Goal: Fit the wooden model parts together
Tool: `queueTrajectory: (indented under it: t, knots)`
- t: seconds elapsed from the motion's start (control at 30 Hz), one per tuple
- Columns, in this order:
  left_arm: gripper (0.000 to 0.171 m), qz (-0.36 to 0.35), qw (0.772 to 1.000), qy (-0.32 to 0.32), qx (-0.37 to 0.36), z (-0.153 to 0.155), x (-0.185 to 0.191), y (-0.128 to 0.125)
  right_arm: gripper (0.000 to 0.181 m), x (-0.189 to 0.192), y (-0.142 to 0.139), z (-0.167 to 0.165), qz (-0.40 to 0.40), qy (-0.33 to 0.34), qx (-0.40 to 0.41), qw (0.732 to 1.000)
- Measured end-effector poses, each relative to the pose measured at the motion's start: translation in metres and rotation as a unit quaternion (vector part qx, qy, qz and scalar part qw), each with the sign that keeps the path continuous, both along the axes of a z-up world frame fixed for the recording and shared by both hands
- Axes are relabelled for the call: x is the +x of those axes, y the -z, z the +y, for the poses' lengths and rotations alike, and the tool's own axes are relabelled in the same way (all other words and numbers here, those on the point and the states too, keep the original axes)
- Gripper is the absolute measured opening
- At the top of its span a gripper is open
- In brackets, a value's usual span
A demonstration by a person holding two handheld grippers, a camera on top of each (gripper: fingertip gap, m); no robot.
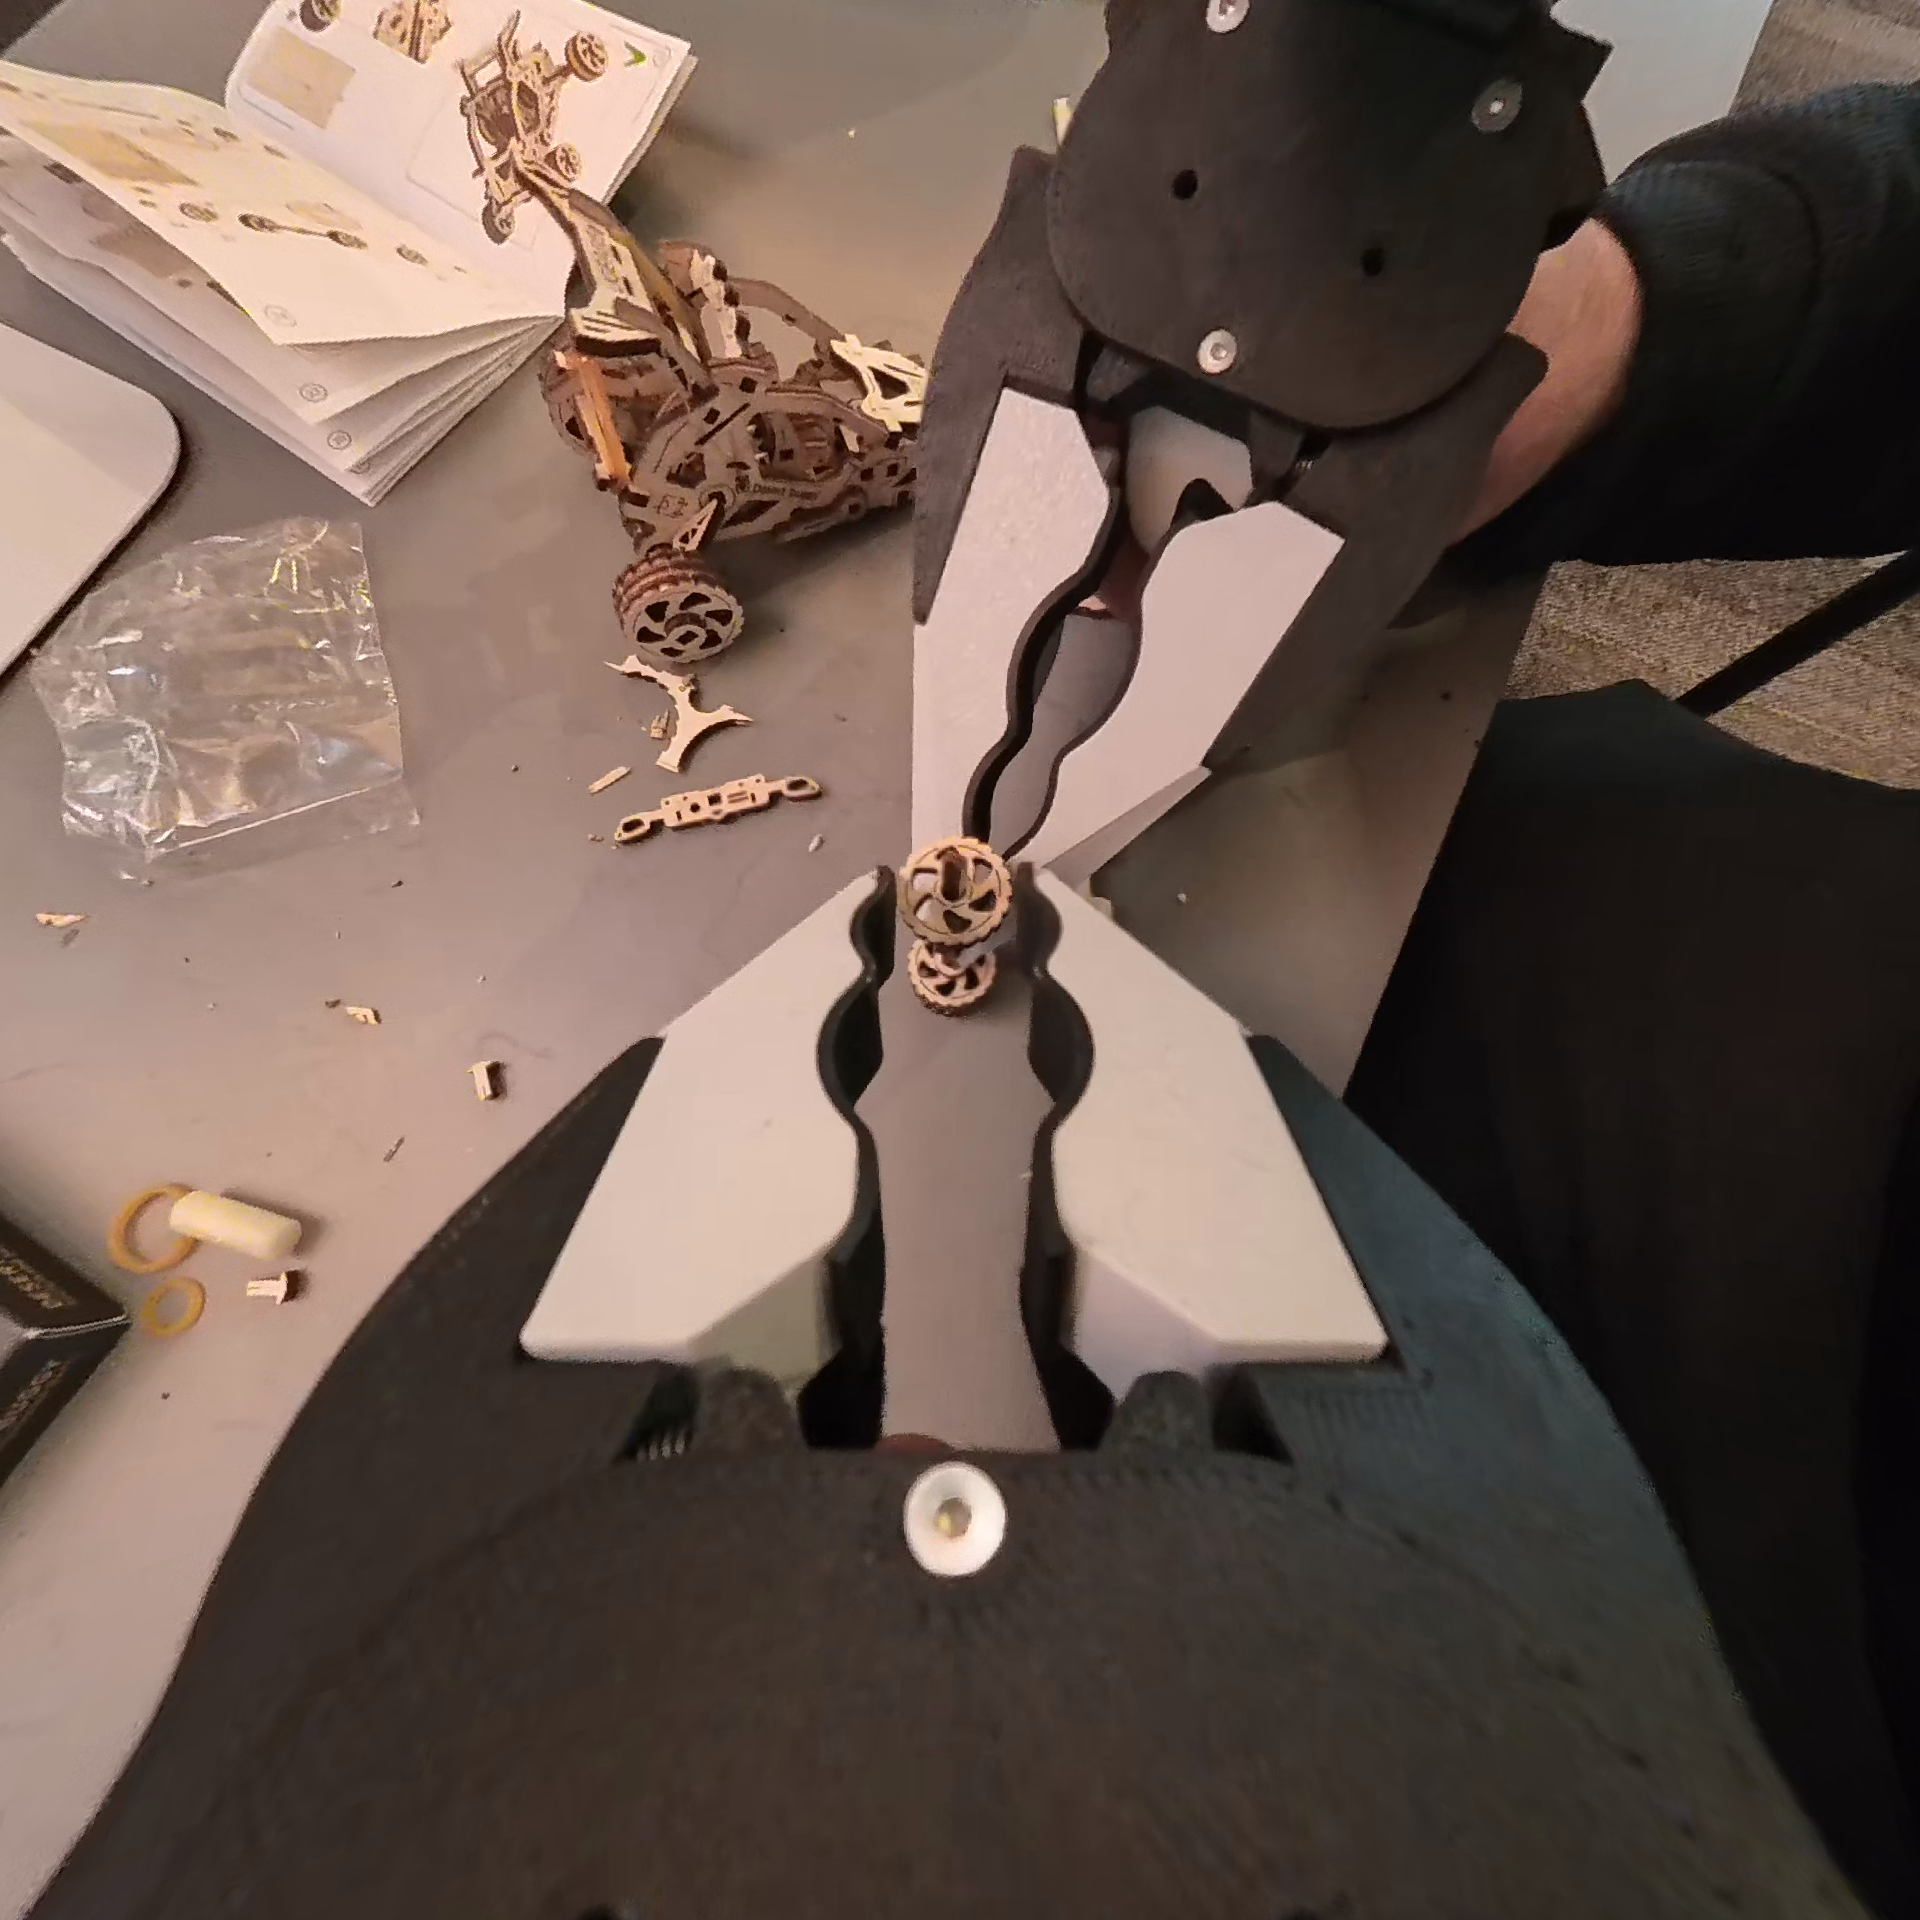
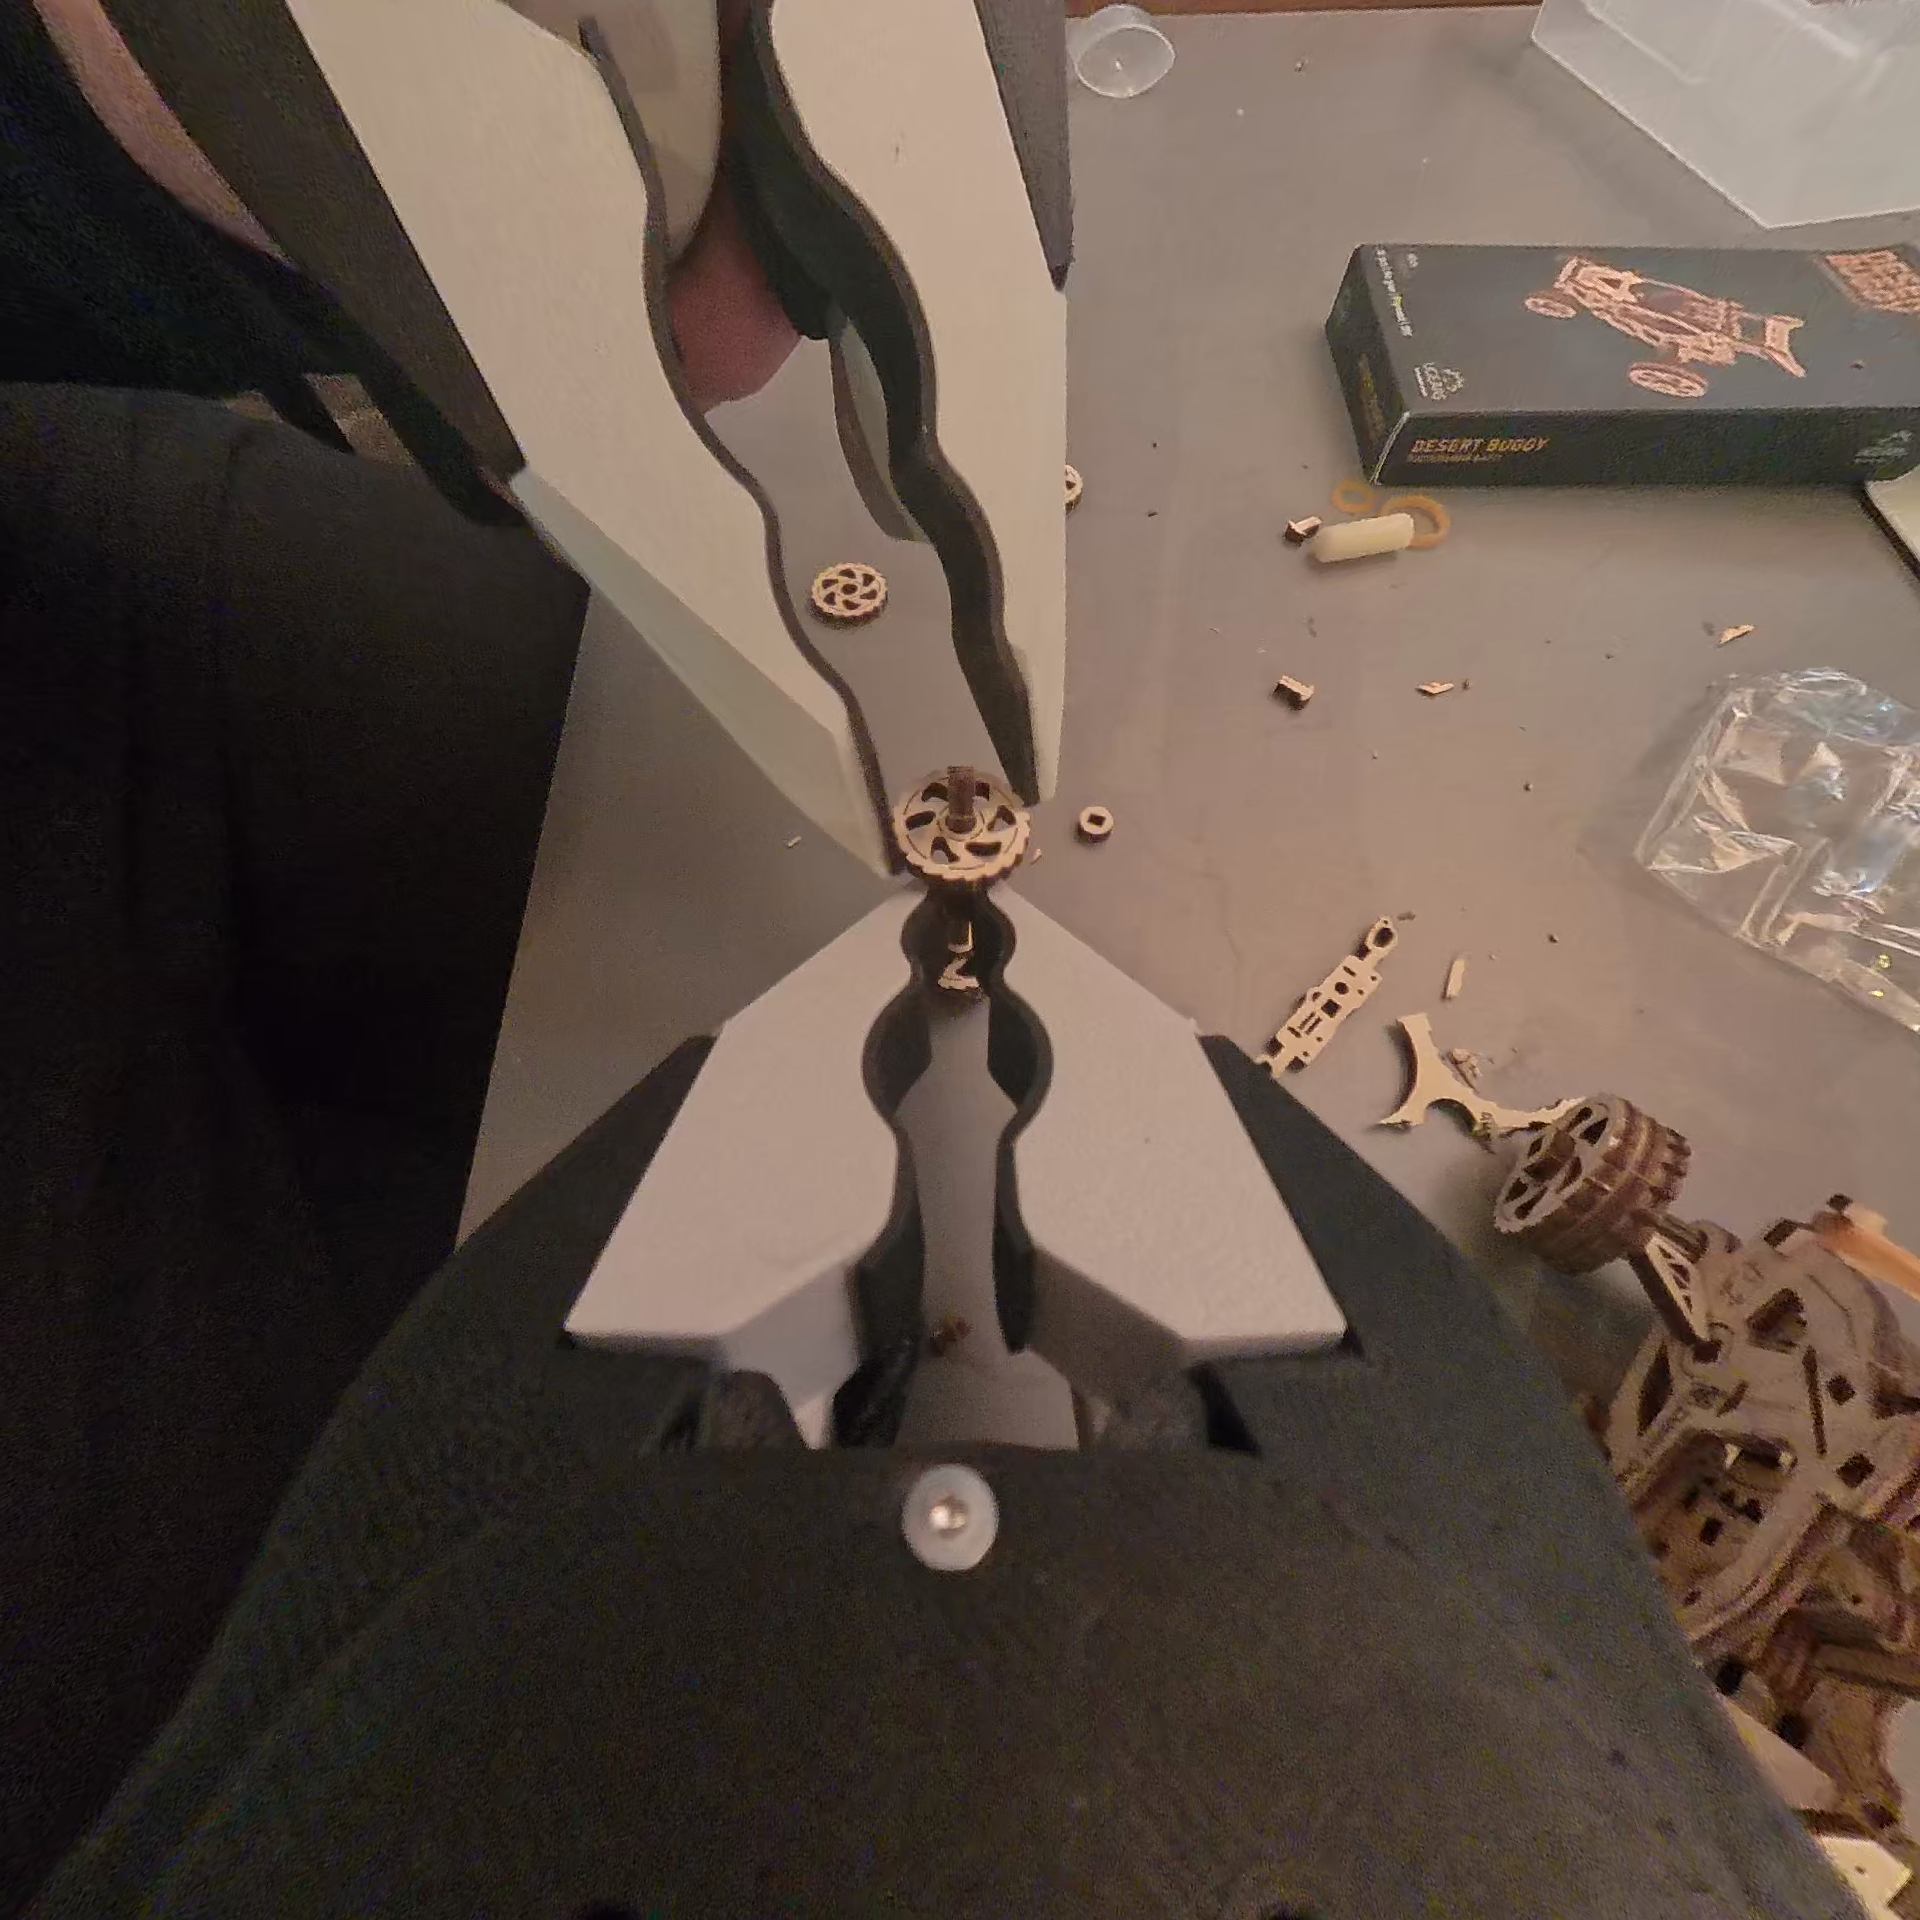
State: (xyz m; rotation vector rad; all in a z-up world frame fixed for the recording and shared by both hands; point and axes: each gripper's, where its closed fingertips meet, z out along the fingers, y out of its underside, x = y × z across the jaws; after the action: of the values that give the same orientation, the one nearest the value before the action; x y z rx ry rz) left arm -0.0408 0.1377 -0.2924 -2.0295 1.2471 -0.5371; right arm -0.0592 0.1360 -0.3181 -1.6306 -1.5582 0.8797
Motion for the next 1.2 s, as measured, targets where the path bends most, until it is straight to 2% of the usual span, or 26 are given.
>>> queueTrajectory:
  t: [0.13,0.3,0.53,0.63,0.8,1.0,1.2]
  knots:
    - [0.026,-0.002,1.0,-0.003,-0.001,-0.004,-0.006,-0.004,0.001,0.0,-0.001,-0.001,0.003,-0.001,0.002,1.0]
    - [0.027,0.015,1.0,-0.023,-0.003,-0.008,-0.022,-0.006,0.015,0.0,-0.005,-0.002,0.015,-0.003,-0.005,1.0]
    - [0.036,0.1,0.987,-0.124,-0.037,-0.025,-0.107,0.024,0.013,0.002,-0.007,-0.003,0.021,-0.005,-0.005,1.0]
    - [0.04,0.098,0.981,-0.162,-0.047,-0.031,-0.129,0.035,0.012,0.003,-0.007,-0.002,0.024,-0.006,-0.007,1.0]
    - [0.044,0.107,0.976,-0.18,-0.062,-0.029,-0.134,0.06,0.009,0.002,-0.005,-0.003,0.016,-0.009,-0.009,1.0]
    - [0.035,0.074,0.979,-0.183,-0.058,-0.025,-0.131,0.061,0.01,-0.004,-0.005,-0.011,-0.004,-0.031,-0.004,0.999]
    - [0.023,0.054,0.983,-0.17,-0.051,-0.023,-0.118,0.061,0.015,-0.028,0.0,-0.02,-0.054,-0.073,0.019,0.996]
